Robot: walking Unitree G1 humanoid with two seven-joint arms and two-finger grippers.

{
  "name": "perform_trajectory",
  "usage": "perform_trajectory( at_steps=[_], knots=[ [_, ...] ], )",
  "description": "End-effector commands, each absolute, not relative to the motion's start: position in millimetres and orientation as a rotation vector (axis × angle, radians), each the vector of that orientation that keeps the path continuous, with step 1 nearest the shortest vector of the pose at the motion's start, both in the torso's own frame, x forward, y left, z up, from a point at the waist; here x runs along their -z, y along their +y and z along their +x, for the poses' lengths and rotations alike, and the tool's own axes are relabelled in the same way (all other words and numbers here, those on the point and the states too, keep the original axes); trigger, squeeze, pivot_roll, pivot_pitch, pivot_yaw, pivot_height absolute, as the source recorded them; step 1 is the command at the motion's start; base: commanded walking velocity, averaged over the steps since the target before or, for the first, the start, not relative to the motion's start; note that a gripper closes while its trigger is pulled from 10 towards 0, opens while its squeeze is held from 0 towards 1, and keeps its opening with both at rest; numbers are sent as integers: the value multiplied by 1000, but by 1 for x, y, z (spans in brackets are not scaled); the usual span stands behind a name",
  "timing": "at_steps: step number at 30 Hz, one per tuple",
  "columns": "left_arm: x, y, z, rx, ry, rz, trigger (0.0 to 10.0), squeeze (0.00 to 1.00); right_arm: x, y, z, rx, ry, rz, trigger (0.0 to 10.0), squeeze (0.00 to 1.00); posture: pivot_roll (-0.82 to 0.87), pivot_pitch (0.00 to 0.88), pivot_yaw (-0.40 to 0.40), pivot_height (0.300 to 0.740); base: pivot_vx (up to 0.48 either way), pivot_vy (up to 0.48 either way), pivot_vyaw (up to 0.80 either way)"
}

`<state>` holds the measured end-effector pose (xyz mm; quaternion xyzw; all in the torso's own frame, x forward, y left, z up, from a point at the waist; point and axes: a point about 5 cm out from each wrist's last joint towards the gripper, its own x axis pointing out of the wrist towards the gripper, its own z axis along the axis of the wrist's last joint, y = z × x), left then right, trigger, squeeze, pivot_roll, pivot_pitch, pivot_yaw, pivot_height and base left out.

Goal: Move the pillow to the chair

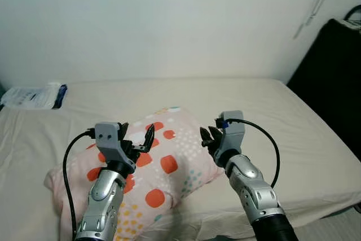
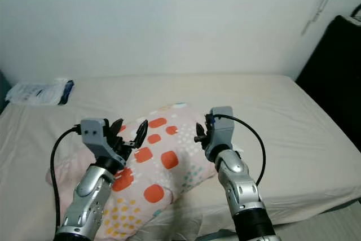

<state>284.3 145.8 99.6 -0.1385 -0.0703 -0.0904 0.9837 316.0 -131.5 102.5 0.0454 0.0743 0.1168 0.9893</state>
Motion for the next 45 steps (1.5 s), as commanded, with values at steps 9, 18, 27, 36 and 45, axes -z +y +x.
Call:
perform_trajectory(
  at_steps=[9,18,27,36,45],
  knots=[
    [-104,131,278,366,-140,-428,10000,0,-129,-100,311,-458,-21,284,10000,0,83,0,-81,740,0,0,0],
    [-91,134,289,249,-53,-330,10000,0,-143,-70,300,-652,-73,377,10000,0,99,0,-95,740,0,0,0],
    [-100,155,296,134,-78,-338,10000,0,-153,-66,303,-749,-107,322,10000,0,114,0,-115,740,0,0,0],
    [-126,136,311,184,-173,-404,10000,0,-166,-56,311,-778,-149,369,10000,0,121,0,-119,740,0,0,0],
    [-56,193,289,-144,172,-12,10000,0,-96,-111,323,-301,172,79,10000,0,81,0,-104,740,0,0,0]
  ],
)
